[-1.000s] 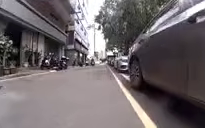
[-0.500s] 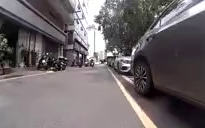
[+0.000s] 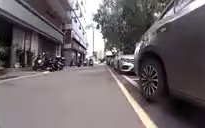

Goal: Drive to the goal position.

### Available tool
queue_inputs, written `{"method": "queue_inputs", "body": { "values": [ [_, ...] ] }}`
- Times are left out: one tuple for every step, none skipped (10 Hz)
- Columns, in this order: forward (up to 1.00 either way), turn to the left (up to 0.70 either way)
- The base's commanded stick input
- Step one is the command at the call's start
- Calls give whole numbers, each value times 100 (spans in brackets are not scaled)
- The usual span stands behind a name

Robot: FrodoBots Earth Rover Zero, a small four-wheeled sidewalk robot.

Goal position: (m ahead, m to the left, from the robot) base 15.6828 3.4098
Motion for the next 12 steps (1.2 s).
{"method": "queue_inputs", "body": {
  "values": [
    [70,0],
    [70,0],
    [70,0],
    [70,0],
    [70,0],
    [70,0],
    [70,0],
    [70,0],
    [70,0],
    [70,0],
    [70,0],
    [70,0]
  ]
}}
